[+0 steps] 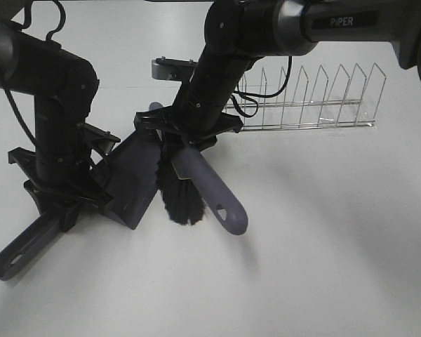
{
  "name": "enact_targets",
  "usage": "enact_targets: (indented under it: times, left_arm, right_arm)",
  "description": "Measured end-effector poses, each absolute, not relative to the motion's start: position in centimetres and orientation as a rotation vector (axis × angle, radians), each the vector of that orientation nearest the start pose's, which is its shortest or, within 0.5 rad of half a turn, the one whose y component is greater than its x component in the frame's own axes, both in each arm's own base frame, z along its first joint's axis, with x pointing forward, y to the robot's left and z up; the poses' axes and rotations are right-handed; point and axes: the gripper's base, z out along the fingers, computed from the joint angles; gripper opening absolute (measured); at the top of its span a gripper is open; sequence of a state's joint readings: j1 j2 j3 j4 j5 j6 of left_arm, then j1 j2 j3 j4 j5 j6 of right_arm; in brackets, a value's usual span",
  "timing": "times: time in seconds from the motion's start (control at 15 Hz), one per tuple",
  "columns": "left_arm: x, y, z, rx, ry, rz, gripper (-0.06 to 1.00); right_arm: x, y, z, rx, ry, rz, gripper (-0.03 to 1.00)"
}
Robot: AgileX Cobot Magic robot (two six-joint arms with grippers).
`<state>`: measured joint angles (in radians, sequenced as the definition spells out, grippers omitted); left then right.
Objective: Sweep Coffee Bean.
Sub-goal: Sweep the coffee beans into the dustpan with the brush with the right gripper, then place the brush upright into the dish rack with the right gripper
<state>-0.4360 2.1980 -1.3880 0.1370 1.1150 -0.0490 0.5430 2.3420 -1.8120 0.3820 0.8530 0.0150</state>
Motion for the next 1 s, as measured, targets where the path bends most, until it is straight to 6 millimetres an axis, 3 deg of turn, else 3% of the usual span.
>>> enact_targets:
  times: [0.27,0.47,0.67,0.87,1.0]
  left_arm:
    - [34.5,-14.9,9.2,0.768,3.276,0.29,0.33]
    - [34.5,-14.9,9.2,0.766,3.278,0.287,0.33]
    - [34.5,-14.9,9.2,0.752,3.282,0.282,0.33]
    - [34.4,-15.0,9.2,0.711,3.294,0.277,0.33]
    - [34.4,-15.0,9.2,0.706,3.298,0.275,0.33]
  right_arm:
    - [40.3,28.5,13.0,-0.463,2.827,0.754,0.3]
    - [40.2,28.6,13.1,-0.494,2.809,0.783,0.3]
    - [40.3,28.2,15.6,-0.54,2.738,0.783,0.3]
    - [41.1,25.7,18.8,-0.545,2.692,0.733,0.3]
    - [41.5,23.0,19.6,-0.586,2.747,0.561,0.3]
